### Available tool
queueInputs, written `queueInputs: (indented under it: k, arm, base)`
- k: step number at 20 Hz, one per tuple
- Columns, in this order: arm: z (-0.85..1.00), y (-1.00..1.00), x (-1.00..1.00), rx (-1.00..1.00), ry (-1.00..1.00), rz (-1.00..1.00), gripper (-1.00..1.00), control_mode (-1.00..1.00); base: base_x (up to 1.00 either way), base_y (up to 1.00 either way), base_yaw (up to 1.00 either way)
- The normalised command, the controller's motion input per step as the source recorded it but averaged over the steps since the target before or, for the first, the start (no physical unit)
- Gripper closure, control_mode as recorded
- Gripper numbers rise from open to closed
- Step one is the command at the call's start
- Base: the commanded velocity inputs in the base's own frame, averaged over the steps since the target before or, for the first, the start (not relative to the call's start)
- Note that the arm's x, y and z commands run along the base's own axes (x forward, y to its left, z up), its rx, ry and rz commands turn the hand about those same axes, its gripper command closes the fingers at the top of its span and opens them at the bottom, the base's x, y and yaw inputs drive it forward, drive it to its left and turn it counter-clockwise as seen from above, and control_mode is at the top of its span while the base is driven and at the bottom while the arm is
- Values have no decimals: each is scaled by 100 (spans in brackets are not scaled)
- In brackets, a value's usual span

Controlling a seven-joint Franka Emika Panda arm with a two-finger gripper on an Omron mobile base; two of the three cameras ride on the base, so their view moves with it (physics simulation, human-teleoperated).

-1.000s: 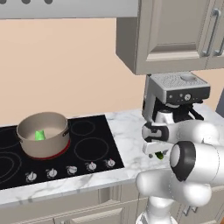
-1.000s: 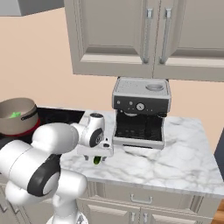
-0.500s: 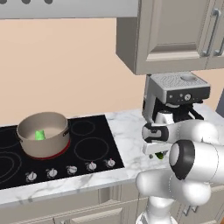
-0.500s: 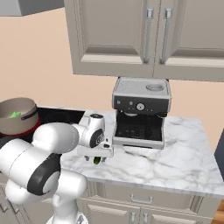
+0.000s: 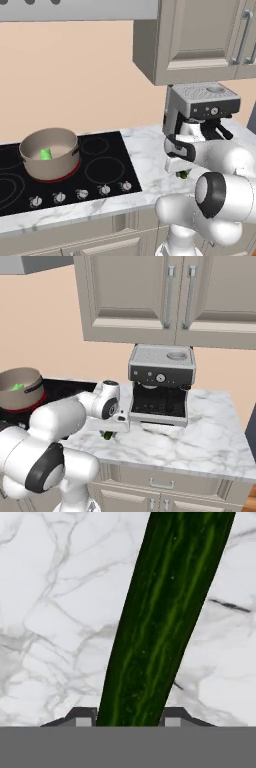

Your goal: Put the corn and cucumber in the pot. Retrieve the spatula and lightly stir the vegetables in the pot.

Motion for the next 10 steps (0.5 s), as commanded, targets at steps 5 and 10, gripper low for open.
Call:
queueInputs:
  k: [5, 10]
  arm:
    - [100, 25, -73, 0, -12, 3, 100, -100]
    - [100, 7, -70, 0, -3, 6, 100, -100]
  base:
    - [0, 0, 0]
    - [0, 0, 0]
